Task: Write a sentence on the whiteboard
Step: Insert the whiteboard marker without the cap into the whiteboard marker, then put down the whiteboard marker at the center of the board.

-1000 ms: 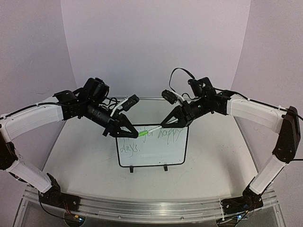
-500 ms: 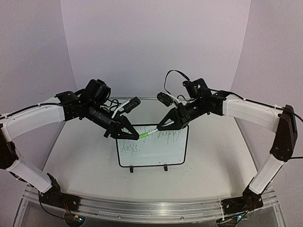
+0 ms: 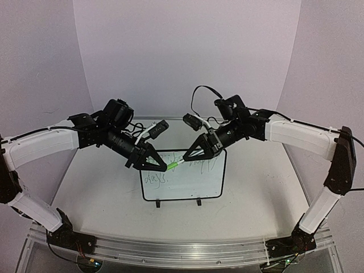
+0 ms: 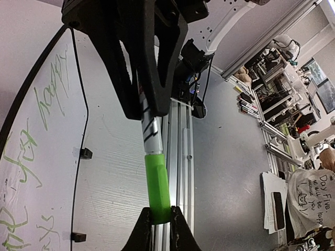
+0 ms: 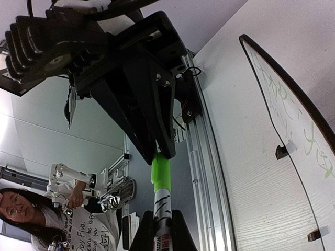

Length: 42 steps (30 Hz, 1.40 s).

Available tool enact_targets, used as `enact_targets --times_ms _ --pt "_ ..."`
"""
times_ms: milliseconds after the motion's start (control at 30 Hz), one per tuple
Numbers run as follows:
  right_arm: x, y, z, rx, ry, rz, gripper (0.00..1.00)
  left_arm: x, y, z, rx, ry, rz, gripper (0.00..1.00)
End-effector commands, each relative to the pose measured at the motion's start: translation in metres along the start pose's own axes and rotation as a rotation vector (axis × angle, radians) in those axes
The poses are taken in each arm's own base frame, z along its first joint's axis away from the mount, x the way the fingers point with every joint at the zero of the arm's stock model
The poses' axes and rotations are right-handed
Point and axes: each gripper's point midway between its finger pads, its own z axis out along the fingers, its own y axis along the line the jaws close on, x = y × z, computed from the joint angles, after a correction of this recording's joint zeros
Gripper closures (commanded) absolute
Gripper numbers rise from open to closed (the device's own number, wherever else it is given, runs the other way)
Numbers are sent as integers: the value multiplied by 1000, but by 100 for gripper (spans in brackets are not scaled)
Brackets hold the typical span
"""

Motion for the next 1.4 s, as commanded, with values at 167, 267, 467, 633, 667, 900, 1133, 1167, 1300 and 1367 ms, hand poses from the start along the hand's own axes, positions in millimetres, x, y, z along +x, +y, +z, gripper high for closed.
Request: enact_targets --times_ms 167,267,467,633,667,900,1133,1167,1300,1367 --pt "-1 25 30 -77 48 -127 100 -33 -14 -5 37 -127 126 100" --pt "1 30 34 -98 61 -136 100 -34 -16 -7 38 -136 134 100" --pt "6 36 43 -132 86 -143 100 -41 -23 -13 39 -172 163 100" --pt "10 41 52 -154 106 -152 100 -44 -26 -15 39 -189 172 100" --pt "10 41 54 -156 110 -151 100 -44 -26 -15 39 -189 172 100" --pt "-3 44 47 -71 49 -208 100 -36 -18 -15 -14 -139 173 99" --pt "-47 48 -18 162 -185 -263 100 -49 -4 -47 -236 -159 222 42" --pt "-55 48 -36 207 -238 -264 100 -54 -4 -55 -269 -177 229 36" --pt "-78 43 -102 409 -444 -249 100 -73 6 -91 -427 -254 217 15" --pt "-82 36 -135 513 -538 -220 100 -78 20 -107 -522 -278 165 13"
